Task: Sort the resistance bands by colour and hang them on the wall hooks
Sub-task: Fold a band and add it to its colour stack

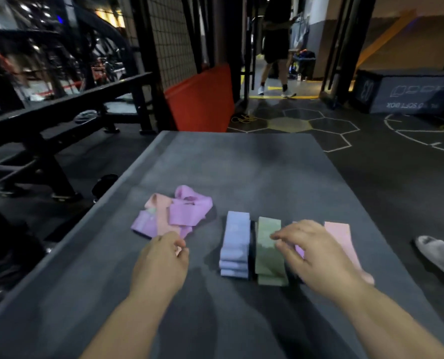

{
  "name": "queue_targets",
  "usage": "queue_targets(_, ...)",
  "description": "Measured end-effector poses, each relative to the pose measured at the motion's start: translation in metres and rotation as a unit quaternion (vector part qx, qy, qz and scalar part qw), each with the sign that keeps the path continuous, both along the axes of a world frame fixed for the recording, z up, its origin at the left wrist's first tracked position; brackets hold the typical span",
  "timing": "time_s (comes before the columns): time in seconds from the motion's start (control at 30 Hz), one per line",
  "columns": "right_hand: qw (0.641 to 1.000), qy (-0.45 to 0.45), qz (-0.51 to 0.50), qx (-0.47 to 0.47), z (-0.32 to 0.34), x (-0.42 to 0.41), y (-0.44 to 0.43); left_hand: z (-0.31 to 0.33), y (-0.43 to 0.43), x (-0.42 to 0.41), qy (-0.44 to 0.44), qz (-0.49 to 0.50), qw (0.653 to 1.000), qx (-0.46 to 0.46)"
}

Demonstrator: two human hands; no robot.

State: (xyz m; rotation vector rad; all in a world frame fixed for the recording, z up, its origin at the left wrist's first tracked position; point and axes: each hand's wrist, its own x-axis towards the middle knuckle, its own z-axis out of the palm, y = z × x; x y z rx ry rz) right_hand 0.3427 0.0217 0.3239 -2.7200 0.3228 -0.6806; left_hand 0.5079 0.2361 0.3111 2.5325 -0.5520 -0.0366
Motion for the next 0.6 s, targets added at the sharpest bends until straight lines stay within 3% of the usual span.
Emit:
queue_targets(0.1, 0.999, 0.024, 0.030, 0.023, -0.005, 0.014, 0.036, -0.016, 0.018, 0.012, 0.008, 0.021, 0.999, 0.047)
queue_targets(0.17, 0.994, 0.044, 0.044, 0.093, -0.006, 0.023, 0.063, -0.020, 0.026, 0.016, 0.016, 0.020, 0.998, 0.062)
queue_targets(0.3, 0.977, 0.129, 0.041, 0.164, -0.010, 0.058, 0.113, -0.023, 0.036, 0.014, 0.046, -0.033, 0.996, 0.065)
queue_targets(0.43, 0.949, 0.222, -0.035, 0.220, -0.010, 0.108, 0.151, -0.021, 0.046, 0.012, 0.071, -0.085, 0.991, 0.072)
queue_targets(0.6, 0.912, 0.236, -0.153, 0.298, -0.011, 0.144, 0.164, -0.018, 0.054, 0.010, 0.104, -0.105, 0.985, 0.090)
